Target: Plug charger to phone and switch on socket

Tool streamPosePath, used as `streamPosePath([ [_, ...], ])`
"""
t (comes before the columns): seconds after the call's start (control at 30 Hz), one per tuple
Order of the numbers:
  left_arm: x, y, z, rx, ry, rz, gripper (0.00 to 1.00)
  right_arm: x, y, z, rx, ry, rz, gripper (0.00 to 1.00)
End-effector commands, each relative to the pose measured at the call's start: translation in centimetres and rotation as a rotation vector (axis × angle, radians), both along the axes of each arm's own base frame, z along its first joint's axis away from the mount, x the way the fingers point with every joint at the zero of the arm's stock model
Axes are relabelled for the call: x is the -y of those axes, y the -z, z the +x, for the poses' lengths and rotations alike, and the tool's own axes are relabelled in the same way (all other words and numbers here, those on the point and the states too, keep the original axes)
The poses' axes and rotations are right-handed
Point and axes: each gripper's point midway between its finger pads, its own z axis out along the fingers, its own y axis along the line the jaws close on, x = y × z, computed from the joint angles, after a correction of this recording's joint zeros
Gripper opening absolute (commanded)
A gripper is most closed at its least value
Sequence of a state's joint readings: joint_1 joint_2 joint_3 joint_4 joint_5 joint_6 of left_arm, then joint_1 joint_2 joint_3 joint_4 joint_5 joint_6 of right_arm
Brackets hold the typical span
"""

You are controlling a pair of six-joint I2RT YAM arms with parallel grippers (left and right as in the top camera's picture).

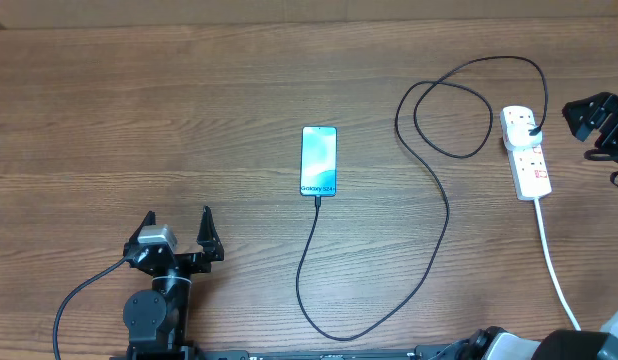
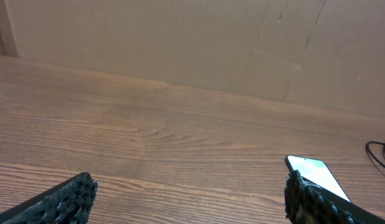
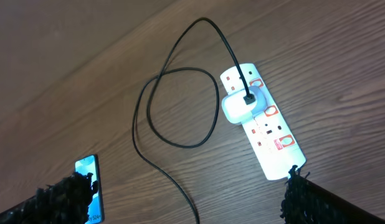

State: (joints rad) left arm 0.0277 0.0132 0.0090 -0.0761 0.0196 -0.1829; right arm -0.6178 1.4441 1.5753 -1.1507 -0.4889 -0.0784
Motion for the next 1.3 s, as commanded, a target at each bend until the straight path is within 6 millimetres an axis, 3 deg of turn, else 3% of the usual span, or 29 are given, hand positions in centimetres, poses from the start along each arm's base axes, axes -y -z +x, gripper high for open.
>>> streamPosePath([
  [0.0, 0.3, 0.0, 0.0, 0.005, 0.015, 0.010, 1.00, -1.4, -3.2, -0.7, 0.098, -0.020, -0.077, 1.00],
  [0.13, 0.2, 0.0, 0.0, 0.005, 0.015, 0.010, 1.00, -4.6, -6.5, -0.1, 0.262, -0.110, -0.175, 1.00],
  [0.23, 0.2, 0.0, 0.0, 0.005, 0.015, 0.010, 1.00, -7.0, -7.5, 0.3, 0.371, -0.164, -0.255, 1.00],
  [0.5, 0.2, 0.0, 0.0, 0.005, 0.015, 0.010, 1.00, -14.0, -6.3, -0.1, 0.726, -0.312, -0.376, 1.00],
  [0.7, 0.3, 0.0, 0.0, 0.005, 0.015, 0.010, 1.00, -17.1, -1.4, -2.8, 0.917, -0.371, -0.401, 1.00],
  [0.97, 0.2, 0.0, 0.0, 0.005, 0.015, 0.010, 1.00, -17.6, 8.2, -5.9, 0.878, -0.384, -0.385, 1.00],
  [1.27, 0.2, 0.0, 0.0, 0.005, 0.015, 0.010, 1.00, -17.3, 13.4, -7.6, 0.762, -0.371, -0.365, 1.00],
])
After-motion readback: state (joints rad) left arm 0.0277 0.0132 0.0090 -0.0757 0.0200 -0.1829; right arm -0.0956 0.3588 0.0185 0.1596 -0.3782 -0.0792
